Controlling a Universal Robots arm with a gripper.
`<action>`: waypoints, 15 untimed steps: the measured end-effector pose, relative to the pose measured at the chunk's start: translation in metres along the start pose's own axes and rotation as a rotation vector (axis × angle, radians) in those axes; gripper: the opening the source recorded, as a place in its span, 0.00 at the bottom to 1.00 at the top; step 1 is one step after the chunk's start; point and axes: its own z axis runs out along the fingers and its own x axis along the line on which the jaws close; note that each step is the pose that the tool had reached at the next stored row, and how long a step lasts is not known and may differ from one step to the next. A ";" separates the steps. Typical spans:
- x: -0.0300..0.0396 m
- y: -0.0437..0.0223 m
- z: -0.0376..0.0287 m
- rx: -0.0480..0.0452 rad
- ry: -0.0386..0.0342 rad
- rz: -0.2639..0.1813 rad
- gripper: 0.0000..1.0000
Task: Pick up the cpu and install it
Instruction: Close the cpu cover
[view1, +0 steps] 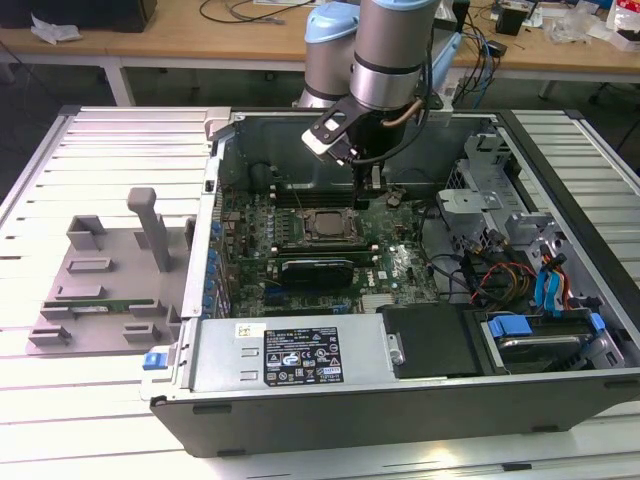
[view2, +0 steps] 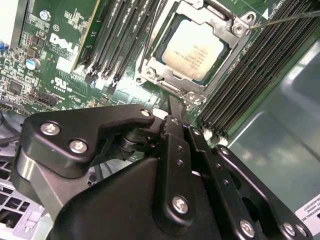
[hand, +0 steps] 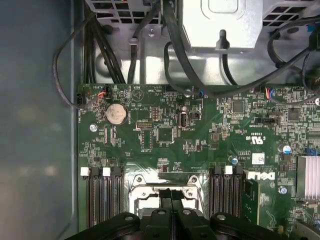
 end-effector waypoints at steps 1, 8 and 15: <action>0.0000 -0.0015 0.0001 0.0000 0.0000 0.000 0.11; 0.0000 -0.0086 0.0008 0.0001 0.0000 0.000 0.11; 0.0001 -0.0164 0.0018 0.0000 0.0000 0.000 0.11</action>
